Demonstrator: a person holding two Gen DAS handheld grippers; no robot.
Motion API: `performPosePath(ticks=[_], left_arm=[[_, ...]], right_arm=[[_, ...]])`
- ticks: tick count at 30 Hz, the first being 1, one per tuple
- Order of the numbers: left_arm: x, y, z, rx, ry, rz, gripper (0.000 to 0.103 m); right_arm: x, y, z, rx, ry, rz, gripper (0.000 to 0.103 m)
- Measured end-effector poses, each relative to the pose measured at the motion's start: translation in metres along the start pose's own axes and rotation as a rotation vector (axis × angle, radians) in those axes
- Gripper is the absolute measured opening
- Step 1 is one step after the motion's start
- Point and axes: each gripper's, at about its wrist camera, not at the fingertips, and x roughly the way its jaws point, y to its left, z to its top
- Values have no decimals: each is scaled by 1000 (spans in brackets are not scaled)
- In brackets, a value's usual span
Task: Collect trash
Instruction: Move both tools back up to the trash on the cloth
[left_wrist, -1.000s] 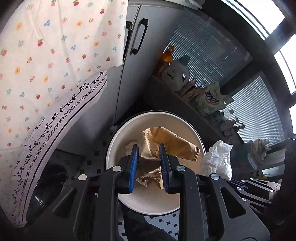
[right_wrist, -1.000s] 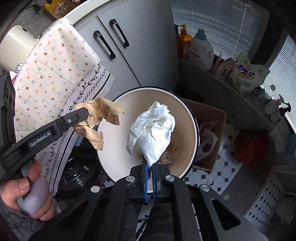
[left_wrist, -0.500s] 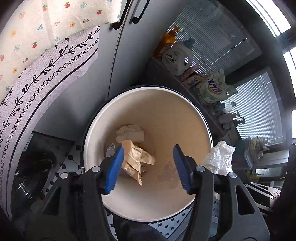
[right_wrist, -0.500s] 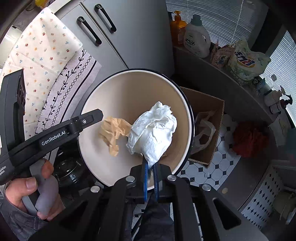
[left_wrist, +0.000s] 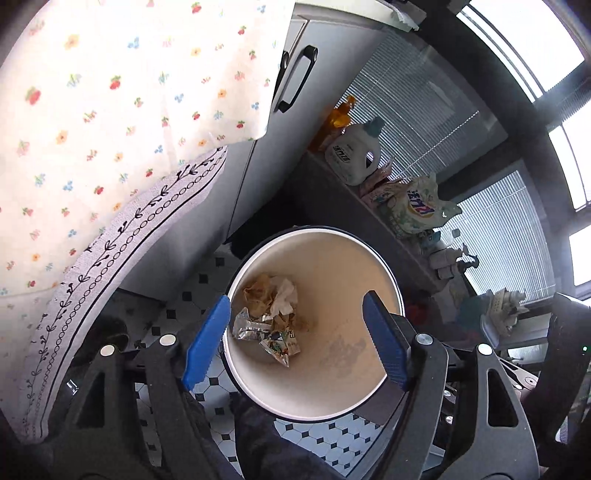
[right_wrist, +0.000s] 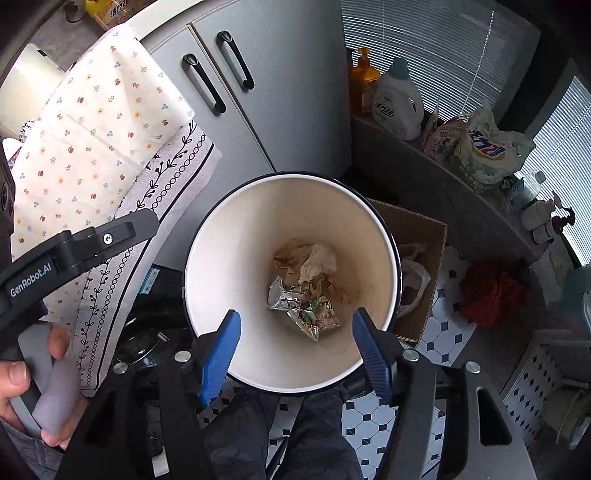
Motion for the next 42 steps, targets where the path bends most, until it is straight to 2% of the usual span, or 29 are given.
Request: performPosePath(ticks=[4, 10, 15, 19, 23, 32, 42], left_arm=[[-33, 0, 8, 21, -47, -3, 80], [-80, 3, 25, 60, -110, -16, 82], [-125, 12, 43, 70, -192, -5, 96], [-157, 16, 56, 70, -251, -4, 97], [-189, 29, 66, 57, -308, -9, 97], [-244, 76, 77, 31, -414, 30, 97], [-292, 153, 89, -28, -505, 95, 97]], right_arm=[[-29, 10, 5, 2, -55, 0, 66], [-77, 29, 18, 17, -138, 21, 73], [-116, 53, 30, -2, -225, 26, 85], [-143, 71, 41, 0, -301, 22, 94], [-165, 92, 55, -7, -369, 35, 95], [-183, 156, 80, -69, -450, 89, 95], [-173, 245, 94, -155, -473, 153, 95]])
